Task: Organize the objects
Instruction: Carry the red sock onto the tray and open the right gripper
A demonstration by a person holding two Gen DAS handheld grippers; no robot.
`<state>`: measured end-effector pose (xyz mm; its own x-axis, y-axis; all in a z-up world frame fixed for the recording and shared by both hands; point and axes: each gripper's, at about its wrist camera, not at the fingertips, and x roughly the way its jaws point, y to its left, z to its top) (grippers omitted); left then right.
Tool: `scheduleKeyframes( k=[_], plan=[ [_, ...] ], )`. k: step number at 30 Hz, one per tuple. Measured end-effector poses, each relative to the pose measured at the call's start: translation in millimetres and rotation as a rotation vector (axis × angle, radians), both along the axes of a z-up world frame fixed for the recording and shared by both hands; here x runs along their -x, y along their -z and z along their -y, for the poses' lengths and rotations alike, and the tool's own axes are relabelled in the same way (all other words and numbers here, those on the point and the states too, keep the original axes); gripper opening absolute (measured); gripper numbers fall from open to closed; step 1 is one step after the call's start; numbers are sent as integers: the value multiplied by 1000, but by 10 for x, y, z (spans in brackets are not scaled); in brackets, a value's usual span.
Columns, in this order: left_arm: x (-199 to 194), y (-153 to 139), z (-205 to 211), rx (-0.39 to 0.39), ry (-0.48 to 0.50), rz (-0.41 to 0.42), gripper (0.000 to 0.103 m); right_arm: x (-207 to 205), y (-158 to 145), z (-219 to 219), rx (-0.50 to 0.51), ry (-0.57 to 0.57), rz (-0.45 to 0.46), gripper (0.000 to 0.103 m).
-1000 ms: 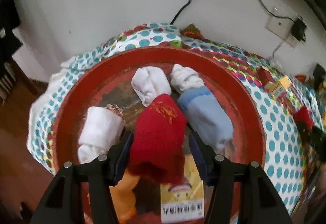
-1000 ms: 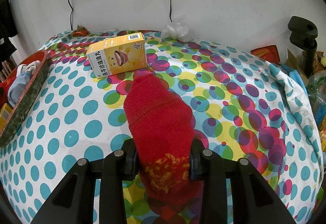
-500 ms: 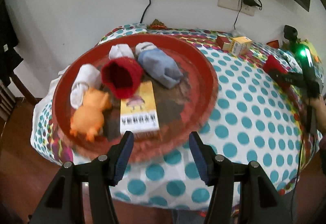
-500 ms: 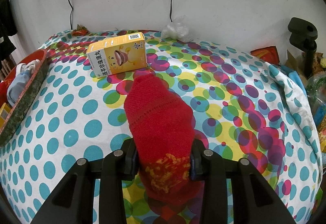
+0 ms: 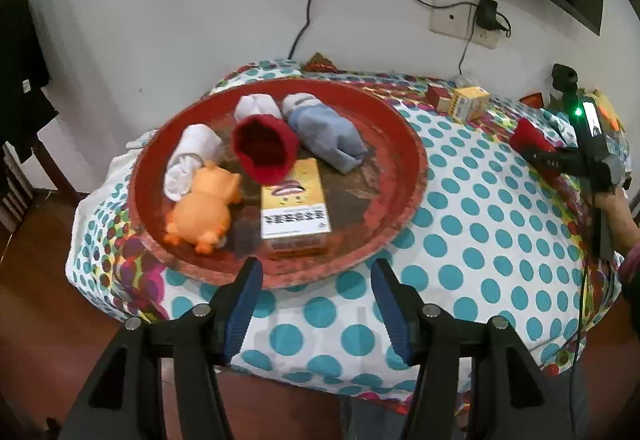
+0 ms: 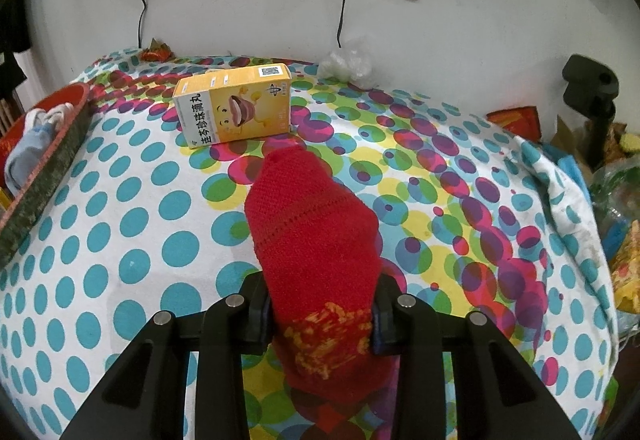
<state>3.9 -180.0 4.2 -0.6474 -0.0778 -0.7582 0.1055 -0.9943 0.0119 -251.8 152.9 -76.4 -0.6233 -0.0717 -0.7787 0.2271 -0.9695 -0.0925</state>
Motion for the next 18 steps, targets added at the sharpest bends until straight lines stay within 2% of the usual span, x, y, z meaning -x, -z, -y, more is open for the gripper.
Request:
scheduleKeyframes(
  k=[4,9,18],
  plan=[
    [-6,-13,118,-23,-31,6,58,-61,-34,25,40,24,16,32],
    [-30,-41,164,-35,-39,-3,58,-192,-181,276,68,-24,16,32],
    [-45,-73,173,-53,-39,2,58,-325,-591,1168,145,-191,-2,32]
  ],
)
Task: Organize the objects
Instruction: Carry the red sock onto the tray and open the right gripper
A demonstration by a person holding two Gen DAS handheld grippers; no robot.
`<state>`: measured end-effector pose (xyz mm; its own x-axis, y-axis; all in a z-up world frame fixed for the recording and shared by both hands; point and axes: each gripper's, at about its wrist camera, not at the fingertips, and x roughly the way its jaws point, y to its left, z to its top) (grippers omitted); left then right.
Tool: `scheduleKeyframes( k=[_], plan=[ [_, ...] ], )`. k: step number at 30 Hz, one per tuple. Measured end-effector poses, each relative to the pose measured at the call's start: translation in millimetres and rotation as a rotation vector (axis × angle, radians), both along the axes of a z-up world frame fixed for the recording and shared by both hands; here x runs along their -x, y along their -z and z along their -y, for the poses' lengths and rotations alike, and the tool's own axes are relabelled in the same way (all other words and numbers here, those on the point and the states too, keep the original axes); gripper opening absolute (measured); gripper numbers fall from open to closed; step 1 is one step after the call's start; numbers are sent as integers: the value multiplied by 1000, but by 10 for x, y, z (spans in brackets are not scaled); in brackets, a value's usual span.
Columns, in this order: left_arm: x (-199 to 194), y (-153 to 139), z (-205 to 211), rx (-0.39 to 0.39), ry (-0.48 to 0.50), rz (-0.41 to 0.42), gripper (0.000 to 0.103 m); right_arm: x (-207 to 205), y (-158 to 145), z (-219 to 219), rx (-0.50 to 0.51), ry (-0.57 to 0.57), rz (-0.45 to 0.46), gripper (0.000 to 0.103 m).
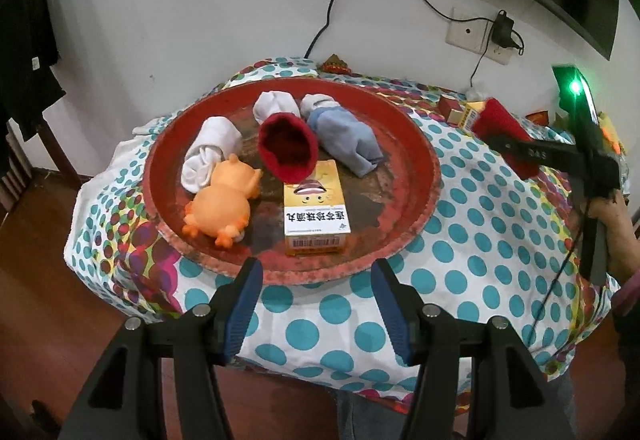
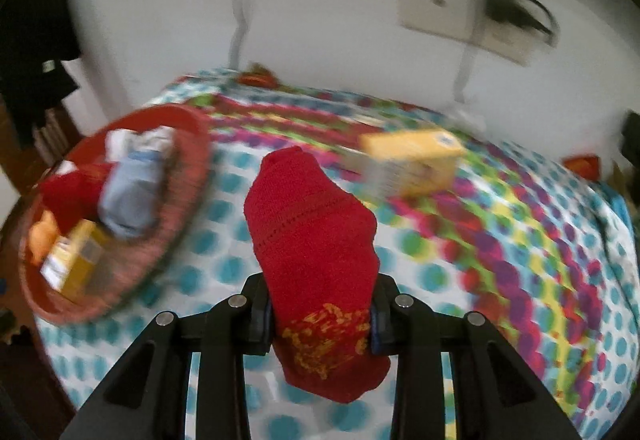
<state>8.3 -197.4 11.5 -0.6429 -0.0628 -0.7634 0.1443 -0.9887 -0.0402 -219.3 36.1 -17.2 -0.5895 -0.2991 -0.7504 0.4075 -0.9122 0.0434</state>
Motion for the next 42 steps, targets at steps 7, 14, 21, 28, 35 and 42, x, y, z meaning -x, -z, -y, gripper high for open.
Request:
scheduleKeyframes(
  k=[7,14,21,28,35,42],
  plan=[
    [-29,-65,81,-2,-21,-15,58,-51,-81,797,5,-128,7,32],
    [-58,-129,203,-9,-48,-31,58,-32,-62,1437,12,-197,42,32],
    [-87,-154,305,-7,-71,-40,58,91,59,1800,8,-194,72,32],
    [-80,-122,373,-21,-83,-29,58,233,188,1964,4,-169,100,32],
    [-68,-112,378,-34,-78,-25,58,188,213,1966,-22,-171,73,50],
    [-72,-127,338,-30,-63,-27,58,70,46,1771,6,-152,31,68]
  ],
)
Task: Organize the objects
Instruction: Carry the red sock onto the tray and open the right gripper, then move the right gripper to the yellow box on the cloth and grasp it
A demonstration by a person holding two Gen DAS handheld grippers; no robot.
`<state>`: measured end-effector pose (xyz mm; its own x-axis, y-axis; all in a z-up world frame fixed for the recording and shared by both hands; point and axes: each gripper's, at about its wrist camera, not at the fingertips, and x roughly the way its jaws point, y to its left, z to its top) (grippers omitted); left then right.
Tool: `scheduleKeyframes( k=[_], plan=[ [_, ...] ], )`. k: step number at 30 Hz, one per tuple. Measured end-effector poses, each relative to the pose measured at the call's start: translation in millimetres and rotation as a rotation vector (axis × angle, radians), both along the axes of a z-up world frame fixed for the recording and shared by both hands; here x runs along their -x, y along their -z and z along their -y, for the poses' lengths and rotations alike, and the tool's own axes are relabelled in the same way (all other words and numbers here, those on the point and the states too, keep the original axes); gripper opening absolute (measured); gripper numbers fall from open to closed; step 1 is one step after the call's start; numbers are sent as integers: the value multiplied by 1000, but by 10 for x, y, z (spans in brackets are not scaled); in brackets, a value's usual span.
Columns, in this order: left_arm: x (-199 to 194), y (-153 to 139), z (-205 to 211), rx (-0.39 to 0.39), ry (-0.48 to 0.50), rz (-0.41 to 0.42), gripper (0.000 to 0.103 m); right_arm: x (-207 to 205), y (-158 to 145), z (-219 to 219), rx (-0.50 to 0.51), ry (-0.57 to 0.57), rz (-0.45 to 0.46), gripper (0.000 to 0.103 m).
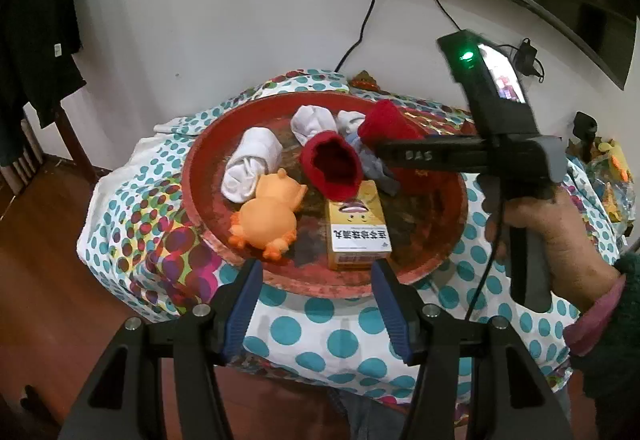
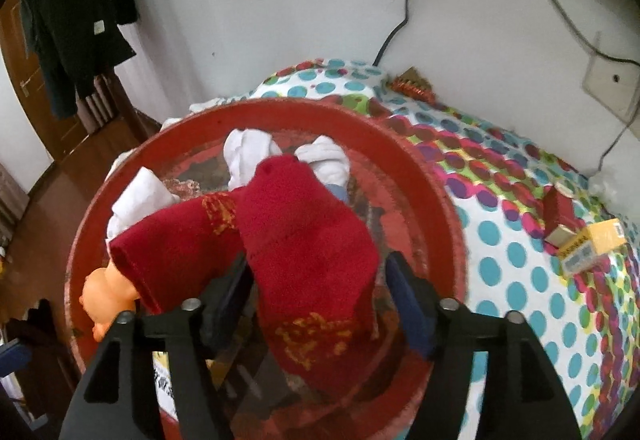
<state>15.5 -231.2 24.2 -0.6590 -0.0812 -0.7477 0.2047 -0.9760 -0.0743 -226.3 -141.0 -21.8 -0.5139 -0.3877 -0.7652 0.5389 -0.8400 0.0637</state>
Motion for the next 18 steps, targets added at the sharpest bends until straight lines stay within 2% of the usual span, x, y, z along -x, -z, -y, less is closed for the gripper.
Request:
scheduleKeyframes(
  k=[4,7,14,18],
  plan=[
    [12,20,-39,10,7,10,58,-52,-137,-220,41,16,-2,69],
    [11,21,-66,2,12,8,58,-53,-207,-454,31,78,-39,82],
    [21,24,-156,17,27,13,58,285,-149,-1150,4,363,-50,82],
    [21,17,-180,11,41,12,58,532,-12,-1450,-8,471,-27,82]
  ],
)
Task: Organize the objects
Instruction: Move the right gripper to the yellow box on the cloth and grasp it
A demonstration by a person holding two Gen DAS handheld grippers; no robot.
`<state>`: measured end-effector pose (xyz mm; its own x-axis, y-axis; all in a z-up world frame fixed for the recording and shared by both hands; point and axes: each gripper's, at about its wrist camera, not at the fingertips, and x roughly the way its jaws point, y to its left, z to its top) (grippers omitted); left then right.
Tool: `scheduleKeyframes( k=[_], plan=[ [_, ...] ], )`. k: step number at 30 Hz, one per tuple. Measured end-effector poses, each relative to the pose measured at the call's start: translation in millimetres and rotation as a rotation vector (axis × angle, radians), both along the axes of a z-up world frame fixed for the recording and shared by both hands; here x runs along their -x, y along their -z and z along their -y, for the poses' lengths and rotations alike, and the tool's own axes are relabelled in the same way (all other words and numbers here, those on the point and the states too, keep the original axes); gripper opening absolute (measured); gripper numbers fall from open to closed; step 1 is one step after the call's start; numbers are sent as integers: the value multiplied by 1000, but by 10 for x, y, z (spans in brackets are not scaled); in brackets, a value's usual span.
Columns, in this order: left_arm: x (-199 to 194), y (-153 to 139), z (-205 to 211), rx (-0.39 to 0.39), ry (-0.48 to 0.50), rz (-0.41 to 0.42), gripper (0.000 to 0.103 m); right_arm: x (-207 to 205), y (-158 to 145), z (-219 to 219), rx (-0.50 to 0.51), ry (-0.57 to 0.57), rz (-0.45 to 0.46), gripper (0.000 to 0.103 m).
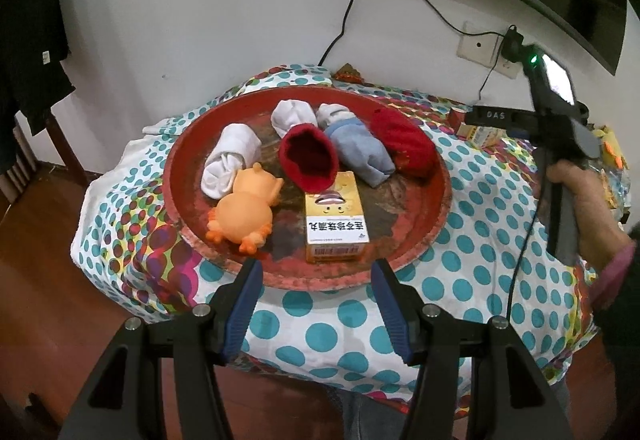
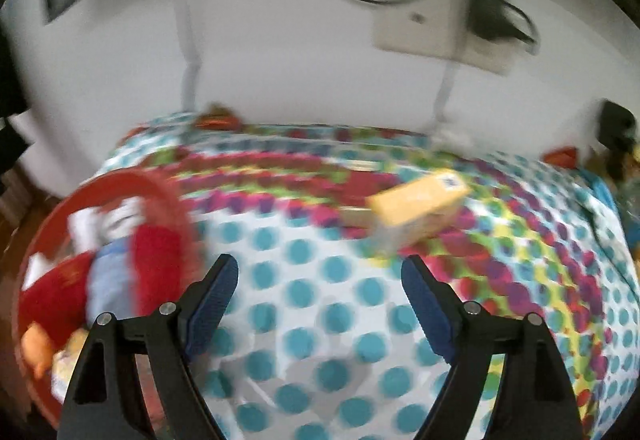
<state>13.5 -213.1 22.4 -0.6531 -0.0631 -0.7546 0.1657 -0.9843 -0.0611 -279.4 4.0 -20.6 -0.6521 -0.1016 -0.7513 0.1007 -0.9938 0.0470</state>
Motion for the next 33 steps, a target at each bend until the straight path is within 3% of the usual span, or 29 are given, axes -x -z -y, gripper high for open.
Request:
scheduleKeyframes(
  k=[12,15,17,20,33],
  plan=[
    [21,25,19,-24,23,14,58,675,371,-300,-50,195,80,82],
    [50,77,2,-14,29,34,58,718,423,-378,-67,192,91,67],
    [63,111,-15,-20,36,45,58,713,461,-445,-52,178,106,50],
    [76,135,-66,-21,52,54,58,688,503,-561,-46,151,125,37],
    [123,197,-415,-12,122,71,58,138,446,-1084,-46,-113,87,34]
  ],
)
